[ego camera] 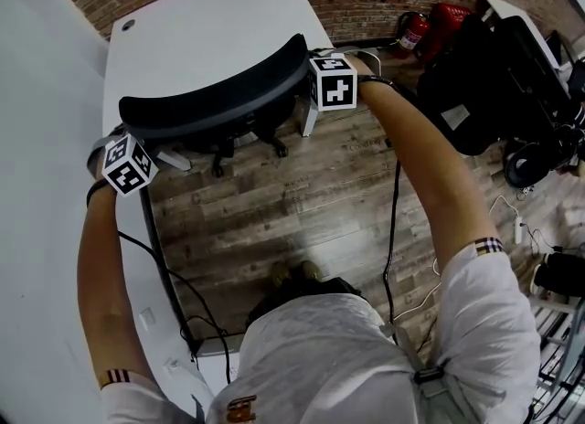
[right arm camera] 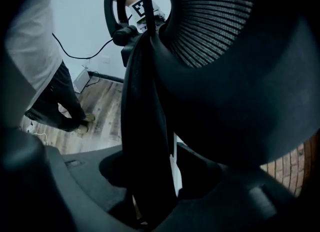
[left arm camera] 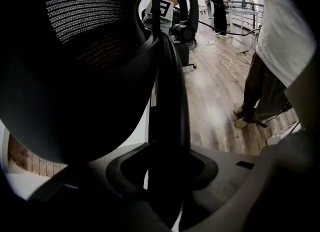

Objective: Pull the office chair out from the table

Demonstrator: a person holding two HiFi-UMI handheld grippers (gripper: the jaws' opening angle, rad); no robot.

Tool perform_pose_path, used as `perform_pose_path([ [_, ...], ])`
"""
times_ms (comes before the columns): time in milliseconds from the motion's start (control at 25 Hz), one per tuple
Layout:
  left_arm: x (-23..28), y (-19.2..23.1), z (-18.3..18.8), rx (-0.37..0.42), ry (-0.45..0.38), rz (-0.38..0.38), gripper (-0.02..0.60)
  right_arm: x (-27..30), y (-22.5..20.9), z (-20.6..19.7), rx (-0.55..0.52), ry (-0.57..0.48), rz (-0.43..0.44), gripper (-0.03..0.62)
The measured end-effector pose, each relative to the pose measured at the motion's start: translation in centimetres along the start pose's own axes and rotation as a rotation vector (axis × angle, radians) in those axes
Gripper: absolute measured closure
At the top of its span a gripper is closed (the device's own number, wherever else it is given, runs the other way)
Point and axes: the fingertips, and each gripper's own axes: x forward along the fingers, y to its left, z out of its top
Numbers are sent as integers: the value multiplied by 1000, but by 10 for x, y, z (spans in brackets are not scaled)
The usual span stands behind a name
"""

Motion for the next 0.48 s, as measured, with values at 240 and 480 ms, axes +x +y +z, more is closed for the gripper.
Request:
perform_pose_path([
  [240,-2,-9,-5,11,18,-32,472,5,9,1,-51,10,-35,464],
  [480,-11,-25,-6,2,34,-55,482,0,25,3,-91,16,-72,494],
])
